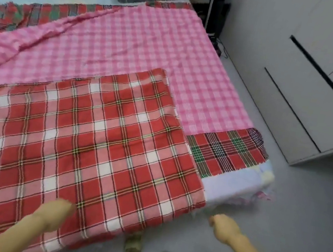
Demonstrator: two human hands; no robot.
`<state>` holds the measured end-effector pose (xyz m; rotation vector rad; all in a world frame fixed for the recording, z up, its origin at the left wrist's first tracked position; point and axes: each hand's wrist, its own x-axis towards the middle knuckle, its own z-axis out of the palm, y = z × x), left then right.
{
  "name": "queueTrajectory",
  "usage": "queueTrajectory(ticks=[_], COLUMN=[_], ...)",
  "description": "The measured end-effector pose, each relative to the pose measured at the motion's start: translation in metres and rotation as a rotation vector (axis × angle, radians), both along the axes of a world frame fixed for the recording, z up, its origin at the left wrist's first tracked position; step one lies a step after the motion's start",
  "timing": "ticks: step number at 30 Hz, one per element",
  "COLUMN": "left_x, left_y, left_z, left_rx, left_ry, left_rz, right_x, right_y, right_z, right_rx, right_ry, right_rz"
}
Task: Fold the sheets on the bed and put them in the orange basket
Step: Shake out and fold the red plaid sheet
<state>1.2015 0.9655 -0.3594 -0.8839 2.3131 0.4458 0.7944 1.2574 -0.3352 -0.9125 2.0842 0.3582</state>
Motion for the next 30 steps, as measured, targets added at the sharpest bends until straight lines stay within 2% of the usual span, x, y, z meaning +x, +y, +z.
queueTrajectory(ticks=[2, 4, 6, 9, 11, 16, 19, 22, 25, 28, 30], left_x=[-0.057, -0.122, -0.183, -0.271, -0.327, -0.422, -0.452, -0.465, -0.472, -0.477, -0.482], left_y=[-0.017, -0.032, -0.047, -0.045, -0.040, -0.023, -0.009, -0.010, -0.010, -0.005, -0.006], left_z=[0.010, 0.007, -0.016, -0.035, -0.053, -0.097, -0.116, -0.113, -0.121, -0.126, -0.128], left_rx=[-0.022, -0.103, -0.106, -0.110, -0.131, -0.161, -0.178, -0.208, -0.208, -0.150, -0.077], left_ry=[-0.015, 0.153, 0.261, 0.446, 0.545, 0.439, 0.360, 0.262, 0.271, 0.185, 0.126], left_rz=[-0.185, -0.382, -0.523, -0.616, -0.726, -0.895, -1.002, -1.024, -1.025, -1.061, -0.984], right_x=[-0.001, -0.001, -0.003, -0.012, -0.019, -0.039, -0.051, -0.057, -0.065, -0.069, -0.075], right_y=[-0.008, -0.015, -0.028, -0.053, -0.064, -0.080, -0.080, -0.078, -0.063, -0.061, -0.070], right_z=[-0.004, -0.024, -0.050, -0.079, -0.101, -0.141, -0.154, -0.151, -0.154, -0.156, -0.154], right_rx=[-0.049, -0.106, -0.193, -0.350, -0.409, -0.390, -0.352, -0.397, -0.440, -0.332, -0.224], right_ry=[0.013, 0.039, 0.047, 0.042, 0.084, 0.158, 0.106, 0.083, 0.098, 0.067, 0.088], right_rz=[-0.184, -0.330, -0.485, -0.680, -0.736, -0.696, -0.655, -0.626, -0.647, -0.637, -0.558])
